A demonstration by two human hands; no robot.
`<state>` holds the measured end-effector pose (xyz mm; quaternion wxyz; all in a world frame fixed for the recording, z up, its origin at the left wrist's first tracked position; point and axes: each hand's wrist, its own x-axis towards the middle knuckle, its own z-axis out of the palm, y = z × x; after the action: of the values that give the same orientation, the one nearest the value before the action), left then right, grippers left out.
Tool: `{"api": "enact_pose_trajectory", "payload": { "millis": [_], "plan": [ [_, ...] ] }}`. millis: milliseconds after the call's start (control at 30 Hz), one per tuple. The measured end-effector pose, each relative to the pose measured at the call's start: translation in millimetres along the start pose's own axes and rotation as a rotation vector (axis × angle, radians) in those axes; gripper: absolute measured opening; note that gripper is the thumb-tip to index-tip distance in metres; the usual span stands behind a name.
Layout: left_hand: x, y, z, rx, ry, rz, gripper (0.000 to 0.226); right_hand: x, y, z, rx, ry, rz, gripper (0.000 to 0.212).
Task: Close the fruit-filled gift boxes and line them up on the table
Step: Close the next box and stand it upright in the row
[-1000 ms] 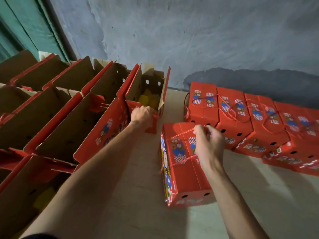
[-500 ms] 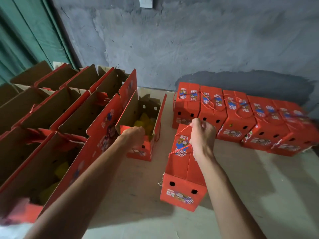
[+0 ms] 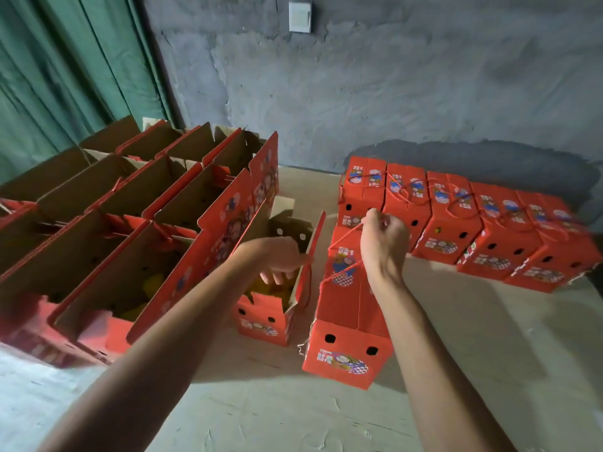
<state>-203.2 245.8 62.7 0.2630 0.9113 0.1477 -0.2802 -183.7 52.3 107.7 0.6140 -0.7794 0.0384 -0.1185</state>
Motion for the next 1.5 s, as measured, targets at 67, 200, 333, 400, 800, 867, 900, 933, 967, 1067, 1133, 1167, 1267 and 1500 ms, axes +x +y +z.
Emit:
{"api": "enact_pose_trajectory", "payload": {
  "millis": [67,200,333,400,800,867,900,933,967,1067,1133,1167,1267,1500],
  "plan": [
    [1,15,3,0.015,0.093,0.034,0.064,4,-7,-1,-0.02,0.013,-0.017,0.039],
    [2,27,1,0.192,0.419,0.037,0.049,22,-37,4,-0.036,0.02,-0.075,0.042],
    [0,37,-26,0.047,0.575,0.12,0.052,47,-78,23,-0.037,0.008,-0.155,0.043],
    [-1,48,-44,-0.041,0.59,0.195,0.051,63,-96,35,-0.063,0.011,-0.174,0.04],
    [55,72,-167,-0.481,0.804,0.523,0.046,195,-172,127,0.198,0.017,-0.307,0.031],
    [80,63,-172,-0.575,0.753,0.536,0.049,217,-164,150,0.246,0.005,-0.3,0.029],
    [94,59,-174,-0.642,0.723,0.542,0.051,227,-159,162,0.261,-0.005,-0.29,0.028],
    [106,55,-175,-0.713,0.698,0.54,0.055,238,-153,175,0.278,-0.013,-0.268,0.028],
    [119,50,-177,-0.778,0.675,0.536,0.062,249,-147,187,0.3,-0.022,-0.246,0.029],
    [153,37,-184,-0.916,0.61,0.54,0.078,278,-139,222,0.324,-0.077,-0.216,0.029],
    [172,31,-196,-0.981,0.565,0.578,0.064,295,-140,246,0.321,-0.116,-0.238,0.031],
    [180,29,-203,-0.987,0.56,0.595,0.05,302,-141,257,0.313,-0.131,-0.251,0.033],
    [204,25,-224,-0.999,0.58,0.601,0.019,317,-141,283,0.28,-0.152,-0.283,0.034],
    [273,26,-215,-1.062,0.503,0.557,0.032,341,-75,296,0.265,-0.1,-0.216,0.031]
  ]
}}
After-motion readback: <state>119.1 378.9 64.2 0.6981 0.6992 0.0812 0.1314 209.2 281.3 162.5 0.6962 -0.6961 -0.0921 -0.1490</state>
